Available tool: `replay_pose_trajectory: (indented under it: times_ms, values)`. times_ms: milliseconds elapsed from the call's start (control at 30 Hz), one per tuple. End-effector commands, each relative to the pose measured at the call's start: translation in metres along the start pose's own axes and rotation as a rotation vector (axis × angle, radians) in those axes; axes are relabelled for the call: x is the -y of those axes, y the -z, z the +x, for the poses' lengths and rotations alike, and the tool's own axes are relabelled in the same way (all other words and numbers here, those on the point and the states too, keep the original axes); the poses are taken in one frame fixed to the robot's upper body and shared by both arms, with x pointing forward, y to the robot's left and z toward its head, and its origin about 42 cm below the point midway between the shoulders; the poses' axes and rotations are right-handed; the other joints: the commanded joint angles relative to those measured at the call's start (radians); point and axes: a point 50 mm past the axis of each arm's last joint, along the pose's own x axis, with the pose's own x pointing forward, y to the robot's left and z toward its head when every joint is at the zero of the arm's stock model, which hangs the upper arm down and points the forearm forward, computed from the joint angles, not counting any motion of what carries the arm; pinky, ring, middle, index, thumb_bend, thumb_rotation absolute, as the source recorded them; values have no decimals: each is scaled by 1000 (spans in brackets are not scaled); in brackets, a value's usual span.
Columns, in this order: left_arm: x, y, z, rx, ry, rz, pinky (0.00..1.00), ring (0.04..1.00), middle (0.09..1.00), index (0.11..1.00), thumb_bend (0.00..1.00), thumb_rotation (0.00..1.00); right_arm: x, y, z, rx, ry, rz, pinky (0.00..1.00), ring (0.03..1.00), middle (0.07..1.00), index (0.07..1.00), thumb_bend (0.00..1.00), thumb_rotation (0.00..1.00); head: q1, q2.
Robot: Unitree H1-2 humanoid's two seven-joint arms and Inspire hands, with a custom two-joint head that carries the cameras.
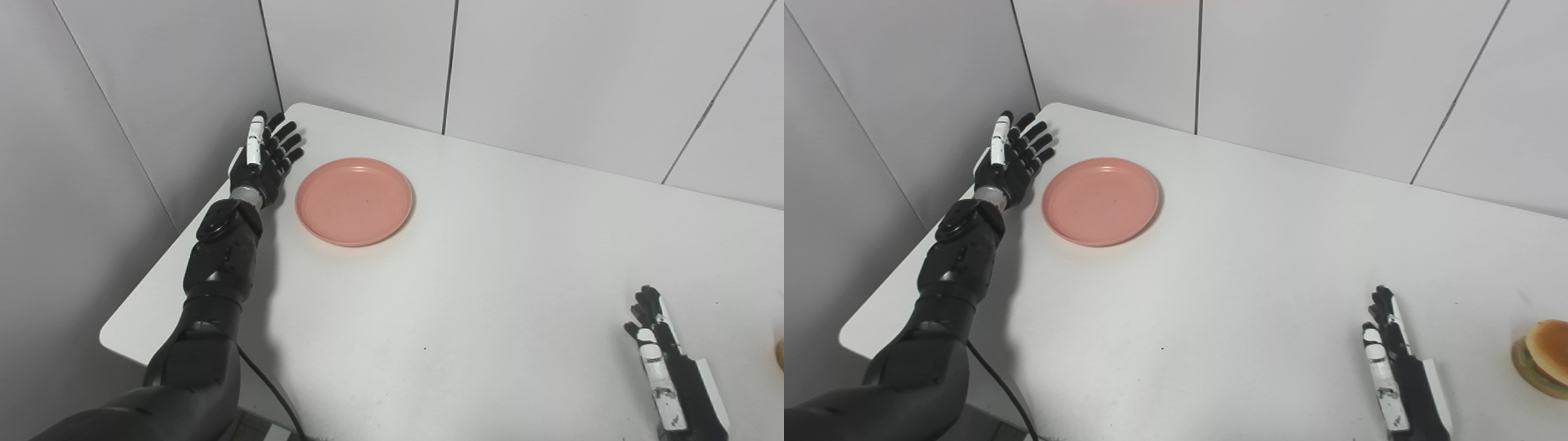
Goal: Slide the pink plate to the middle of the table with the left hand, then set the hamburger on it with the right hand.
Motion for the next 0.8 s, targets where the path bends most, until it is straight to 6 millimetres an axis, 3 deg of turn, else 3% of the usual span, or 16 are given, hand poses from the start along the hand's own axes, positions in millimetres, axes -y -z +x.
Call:
replay_pose_trajectory:
  times_ms: [0, 267, 500, 767]
  values:
    - [1, -7, 2, 19, 2, -1, 895, 878, 882, 876, 388, 1000, 5, -2, 0, -6, 8, -8, 1000, 1000, 1000, 1000, 92, 1000, -1, 1]
    - [6, 7, -7, -1, 29, -21, 883, 877, 879, 865, 397, 1000, 5, -2, 0, 2, 7, -12, 1000, 1000, 1000, 1000, 91, 1000, -5, 7]
    - [23, 21, -19, -23, 67, -1, 881, 866, 873, 863, 414, 1000, 4, -3, 1, -4, 8, -2, 1000, 1000, 1000, 1000, 85, 1000, -14, 13]
    - [42, 30, -33, -42, 105, -10, 880, 862, 868, 855, 360, 1000, 0, -4, 1, 6, 13, 2, 1000, 1000, 1000, 1000, 93, 1000, -26, 19]
